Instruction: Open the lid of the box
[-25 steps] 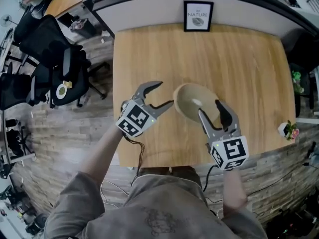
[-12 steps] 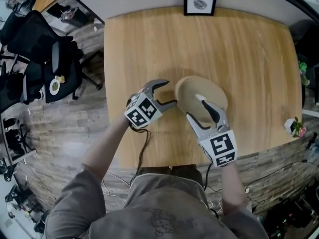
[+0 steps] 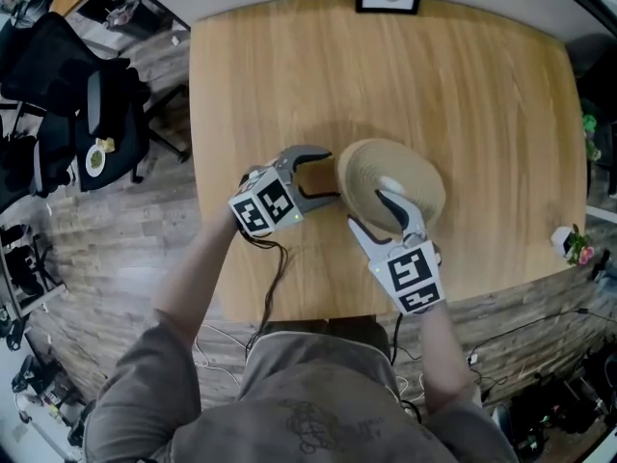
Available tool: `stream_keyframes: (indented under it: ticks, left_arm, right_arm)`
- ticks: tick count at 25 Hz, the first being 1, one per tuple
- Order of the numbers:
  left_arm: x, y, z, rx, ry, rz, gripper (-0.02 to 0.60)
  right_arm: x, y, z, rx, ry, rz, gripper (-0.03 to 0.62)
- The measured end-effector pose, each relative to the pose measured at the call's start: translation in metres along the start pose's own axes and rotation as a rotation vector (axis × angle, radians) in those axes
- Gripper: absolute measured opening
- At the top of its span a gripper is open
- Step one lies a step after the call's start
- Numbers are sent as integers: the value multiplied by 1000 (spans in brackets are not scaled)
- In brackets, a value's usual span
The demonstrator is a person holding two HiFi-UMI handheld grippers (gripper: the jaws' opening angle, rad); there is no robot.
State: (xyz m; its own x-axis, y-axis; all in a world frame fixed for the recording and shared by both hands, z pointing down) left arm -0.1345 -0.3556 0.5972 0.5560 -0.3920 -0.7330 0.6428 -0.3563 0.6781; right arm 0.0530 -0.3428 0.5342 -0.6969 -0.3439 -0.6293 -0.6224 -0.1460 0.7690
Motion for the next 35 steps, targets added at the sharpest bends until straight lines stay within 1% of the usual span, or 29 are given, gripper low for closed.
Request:
stream_keyframes:
  ticks: [1,3,7,9,13,16,17,18,21,23,25,28,30,32,35]
  left_arm:
    - [-4,4,-2,-7,14,17,314]
    - [-7,12,-6,-16,15,25,314]
    - [-3,23,-4,-1,-11,-2,316]
    - [0,27,-2,15,-30,-13,311]
    - [0,30,-5,48,-43,-5,302]
    - [-1,31,-5,53,-62,-2,299]
    - [-1,32,-4,50,-77,-2,299]
    - [0,31,-3,46,-93,-1,297]
    - [1,29,-3,39,-125,1,291]
    - [1,28,-4,41,-128,5,290]
    - [1,28,-4,44,-130,11,288]
    - [2,28,-4,43,-128,18,287]
    - [2,28,-4,43,-118,17,287]
    - [2,28,-4,48,-114,13,288]
    - [3,28,-3,54,-119,14,287]
  right_arm:
    - [1,1,0,1,-8,9,241]
    - [1,3,2,-1,-23,25,241]
    - [-1,9,4,-26,-62,59,241]
    - [-2,14,4,-44,-90,92,241]
    - [-1,23,9,-121,-140,177,241]
    - [1,30,13,-193,-158,205,239]
    - [1,31,13,-217,-166,209,225]
    - [1,32,14,-235,-175,212,185]
    - [1,30,15,-238,-183,204,172]
    - [2,26,15,-224,-172,177,156]
    - [6,17,12,-211,-151,123,125]
    - [14,-5,3,-206,-91,-3,108]
    - [20,-25,-7,-220,-39,-86,94]
    - [23,-46,-19,-236,40,-177,84]
    - [15,-79,-44,-254,228,-353,83]
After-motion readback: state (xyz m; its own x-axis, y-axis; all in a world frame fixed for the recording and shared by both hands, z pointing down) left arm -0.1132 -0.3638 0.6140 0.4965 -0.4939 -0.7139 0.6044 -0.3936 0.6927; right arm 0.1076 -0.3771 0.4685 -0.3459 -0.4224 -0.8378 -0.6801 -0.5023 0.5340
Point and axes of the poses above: the fingertips, and each gripper's own axes: y forward along the fingers, z to its left, x out of its top, the point moved 10 cm from there along -y, backward along the fingers, and after that the axes turned 7 degrees about z, right-handed, at the moved point
